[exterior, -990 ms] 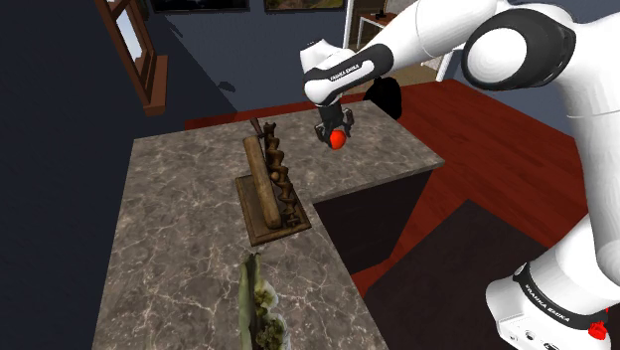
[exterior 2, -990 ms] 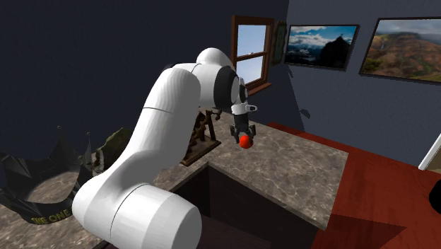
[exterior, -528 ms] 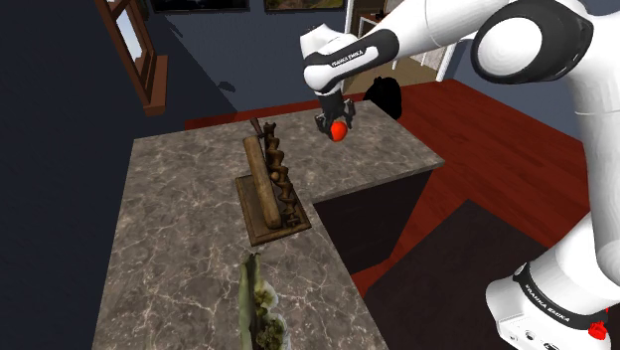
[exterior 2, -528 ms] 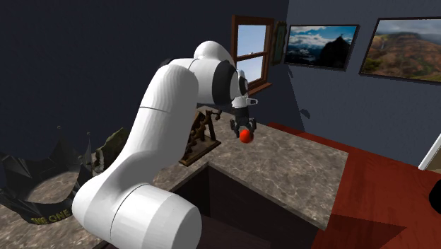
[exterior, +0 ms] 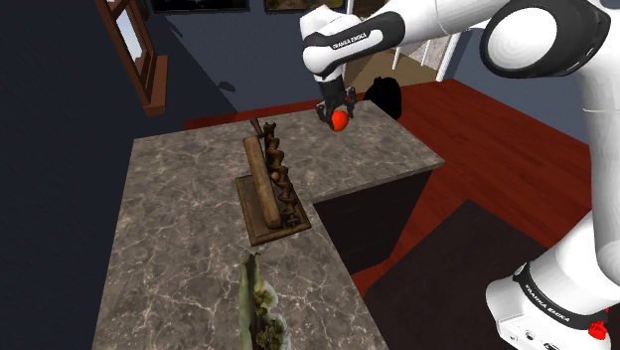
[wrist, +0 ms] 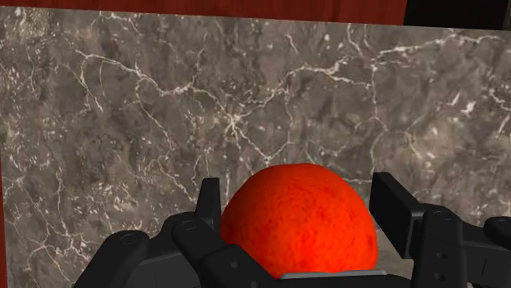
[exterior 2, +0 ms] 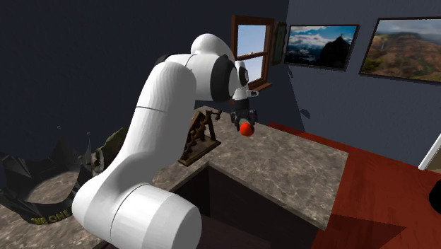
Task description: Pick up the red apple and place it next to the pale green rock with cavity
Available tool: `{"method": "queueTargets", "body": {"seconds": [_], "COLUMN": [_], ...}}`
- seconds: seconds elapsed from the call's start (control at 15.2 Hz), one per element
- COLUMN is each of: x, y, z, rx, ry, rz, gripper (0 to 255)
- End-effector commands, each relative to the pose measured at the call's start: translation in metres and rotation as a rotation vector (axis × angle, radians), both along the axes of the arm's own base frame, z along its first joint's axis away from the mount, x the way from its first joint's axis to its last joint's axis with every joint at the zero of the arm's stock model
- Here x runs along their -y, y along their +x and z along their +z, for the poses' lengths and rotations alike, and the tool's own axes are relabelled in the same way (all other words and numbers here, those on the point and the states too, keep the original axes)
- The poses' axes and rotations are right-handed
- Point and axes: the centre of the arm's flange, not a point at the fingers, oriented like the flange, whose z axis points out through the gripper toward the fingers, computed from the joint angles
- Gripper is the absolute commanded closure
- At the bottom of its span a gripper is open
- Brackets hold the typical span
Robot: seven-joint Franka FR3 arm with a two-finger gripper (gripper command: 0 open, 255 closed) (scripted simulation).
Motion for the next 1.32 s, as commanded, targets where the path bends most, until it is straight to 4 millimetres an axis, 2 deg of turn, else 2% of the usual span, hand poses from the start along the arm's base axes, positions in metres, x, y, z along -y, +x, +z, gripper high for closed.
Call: {"method": "queueTargets", "body": {"seconds": [0.0,1.25], "x": [0.000,0.000], "y": [-0.001,-0.001], "z": [0.010,0.111], "rx": [0.000,0.000], "ry": [0.000,0.000], "rz": [0.000,0.000], "gripper": [255,255]}}
